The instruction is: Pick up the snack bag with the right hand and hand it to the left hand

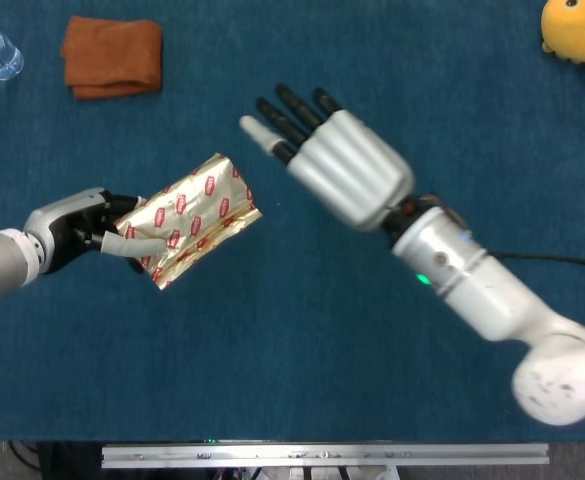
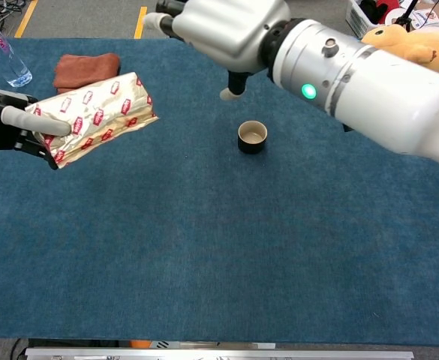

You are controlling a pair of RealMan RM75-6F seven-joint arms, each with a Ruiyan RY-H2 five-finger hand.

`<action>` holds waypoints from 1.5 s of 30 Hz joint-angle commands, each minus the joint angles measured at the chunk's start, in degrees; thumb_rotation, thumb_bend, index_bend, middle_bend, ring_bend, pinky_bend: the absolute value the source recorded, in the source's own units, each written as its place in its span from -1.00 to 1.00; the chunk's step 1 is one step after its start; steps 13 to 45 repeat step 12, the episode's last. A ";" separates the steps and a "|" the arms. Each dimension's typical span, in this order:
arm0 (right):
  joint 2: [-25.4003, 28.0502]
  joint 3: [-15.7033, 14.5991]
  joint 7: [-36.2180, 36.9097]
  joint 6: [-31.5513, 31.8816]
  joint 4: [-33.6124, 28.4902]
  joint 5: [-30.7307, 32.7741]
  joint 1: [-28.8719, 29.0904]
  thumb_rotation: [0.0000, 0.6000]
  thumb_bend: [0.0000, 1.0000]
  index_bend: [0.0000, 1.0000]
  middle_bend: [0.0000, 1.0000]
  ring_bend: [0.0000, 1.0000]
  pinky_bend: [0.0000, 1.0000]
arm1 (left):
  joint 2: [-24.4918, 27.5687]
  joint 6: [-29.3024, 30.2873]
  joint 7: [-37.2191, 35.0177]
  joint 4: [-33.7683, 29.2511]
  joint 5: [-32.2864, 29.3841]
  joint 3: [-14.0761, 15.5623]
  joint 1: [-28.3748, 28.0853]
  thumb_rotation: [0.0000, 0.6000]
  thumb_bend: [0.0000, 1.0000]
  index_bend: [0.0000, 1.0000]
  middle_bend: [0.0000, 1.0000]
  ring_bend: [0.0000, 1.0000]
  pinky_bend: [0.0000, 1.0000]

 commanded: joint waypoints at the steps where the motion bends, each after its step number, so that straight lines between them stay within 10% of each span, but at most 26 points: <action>1: 2.02 -1.64 1.87 0.27 -1.14 -2.51 -2.03 1.00 -0.81 -1.00 -0.83 -0.88 -0.51 | -0.20 -0.24 0.21 0.46 -0.25 -0.30 0.23 1.00 -0.49 0.06 0.17 0.07 -0.01; 45: 5.10 -2.90 6.46 -0.42 -1.62 -7.75 -6.10 1.00 -0.82 -1.00 -0.83 -0.88 -0.51 | -1.07 -0.79 0.44 1.93 -1.02 -0.63 0.21 1.00 -0.49 0.06 0.17 0.07 -0.01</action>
